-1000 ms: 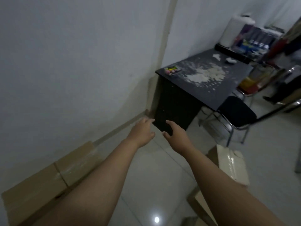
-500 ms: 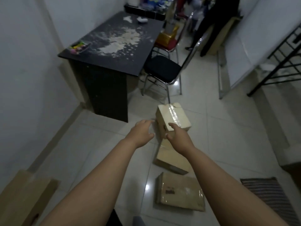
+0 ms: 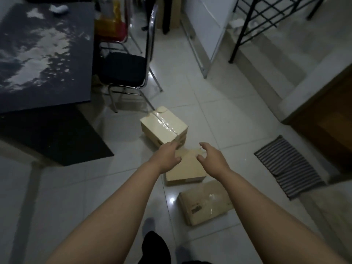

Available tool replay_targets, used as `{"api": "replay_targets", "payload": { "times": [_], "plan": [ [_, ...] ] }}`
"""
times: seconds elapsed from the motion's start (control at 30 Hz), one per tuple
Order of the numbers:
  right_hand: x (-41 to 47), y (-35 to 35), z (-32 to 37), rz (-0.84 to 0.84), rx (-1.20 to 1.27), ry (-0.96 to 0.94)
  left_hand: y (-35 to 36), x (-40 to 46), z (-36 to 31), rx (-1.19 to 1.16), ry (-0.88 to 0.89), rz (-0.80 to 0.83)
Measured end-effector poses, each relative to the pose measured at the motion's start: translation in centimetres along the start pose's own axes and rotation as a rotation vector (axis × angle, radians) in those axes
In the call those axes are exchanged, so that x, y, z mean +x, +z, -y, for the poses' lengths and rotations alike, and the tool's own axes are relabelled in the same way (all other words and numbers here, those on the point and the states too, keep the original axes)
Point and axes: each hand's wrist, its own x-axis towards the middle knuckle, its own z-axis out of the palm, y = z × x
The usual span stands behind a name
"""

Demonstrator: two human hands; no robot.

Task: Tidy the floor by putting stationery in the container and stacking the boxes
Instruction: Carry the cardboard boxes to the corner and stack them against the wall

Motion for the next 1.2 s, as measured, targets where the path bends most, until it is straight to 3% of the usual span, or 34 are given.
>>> {"api": "replay_targets", "payload": {
  "times": [0.23,0.53,0.9,1.2],
  "plan": [
    [1.5,2.4,-3.1,-0.051,0.126,0.192,2.9,5.2,1.5,0.037,0.056,0.152],
    [2.9,4.6,-12.7,0.037,0.115,0.363,13.2,9.0,1.5,-0.101,-0.066,0.335],
    [7.7,7.5,-25.2,0.212,0.045,0.385,26.3,12.3,1.0,-0.369,-0.366,0.238],
    [13.0,11.9,-34.4,0.268,0.036,0.391,35.7,15.3,4.6,-0.519,-0.519,0.000]
  ]
}}
